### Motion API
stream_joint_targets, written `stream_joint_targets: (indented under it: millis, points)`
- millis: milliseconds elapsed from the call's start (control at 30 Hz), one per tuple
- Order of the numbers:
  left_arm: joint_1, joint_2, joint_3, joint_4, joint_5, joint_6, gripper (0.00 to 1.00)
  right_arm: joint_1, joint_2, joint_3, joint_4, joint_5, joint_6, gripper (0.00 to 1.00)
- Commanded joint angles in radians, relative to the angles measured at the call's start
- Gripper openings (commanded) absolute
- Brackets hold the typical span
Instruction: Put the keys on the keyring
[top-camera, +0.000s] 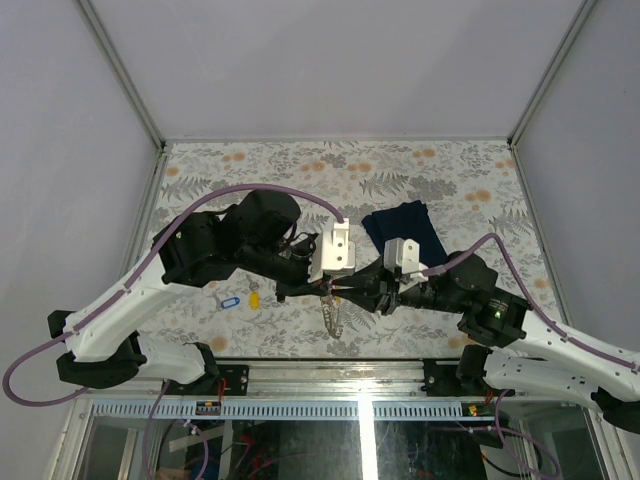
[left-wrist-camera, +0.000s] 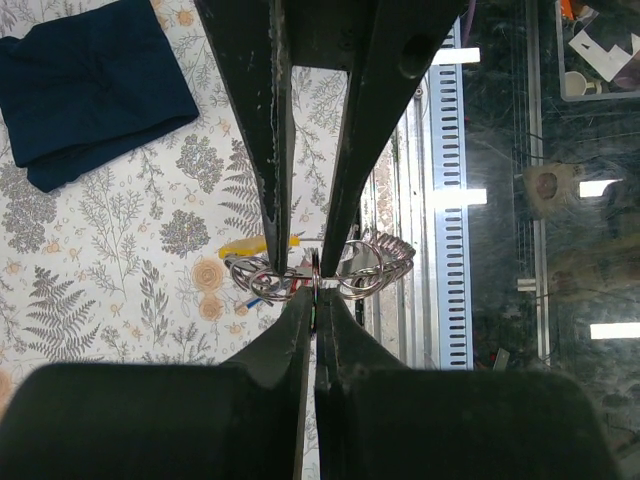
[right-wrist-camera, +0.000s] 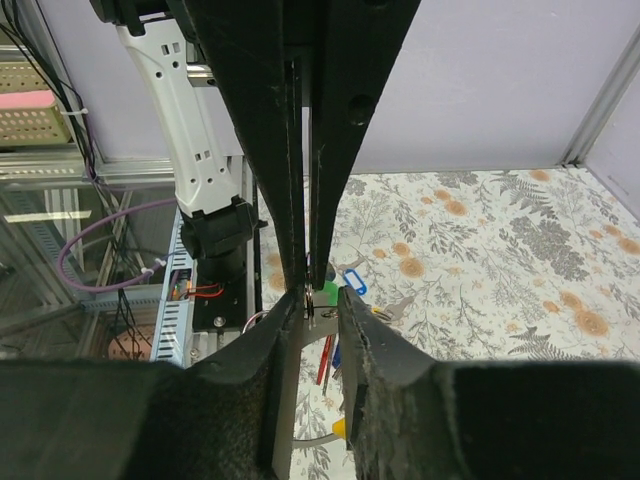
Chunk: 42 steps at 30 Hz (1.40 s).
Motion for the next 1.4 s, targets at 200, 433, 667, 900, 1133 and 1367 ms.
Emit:
stream_joint_targets:
  millis: [200, 433, 667, 900, 1133, 1367]
  points:
    - [-0.007, -0.015, 0.027, 0.039, 0.031, 0.02, 0.0, 0.001, 0.02, 0.016, 0.061, -0.008, 0.007, 0.13]
    - [-0.008, -0.03, 0.015, 0.061, 0.032, 0.019, 0.0, 0.0, 0.02, 0.015, 0.054, -0.011, 0.006, 0.21]
    - [-0.006, -0.058, -0.004, 0.09, 0.033, 0.022, 0.0, 0.002, -0.001, 0.033, 0.043, 0.034, 0.007, 0.02]
    - [-0.007, -0.207, -0.182, 0.329, 0.067, 0.014, 0.23, 0.001, -0.035, 0.083, 0.021, -0.011, 0.006, 0.0]
    - [-0.007, -0.382, -0.432, 0.661, 0.119, 0.002, 0.36, 0.001, -0.058, 0.092, 0.053, -0.066, 0.008, 0.0]
    - [-0.008, -0.4, -0.483, 0.778, 0.155, -0.001, 0.38, 0.002, -0.056, 0.107, 0.06, -0.116, 0.013, 0.0]
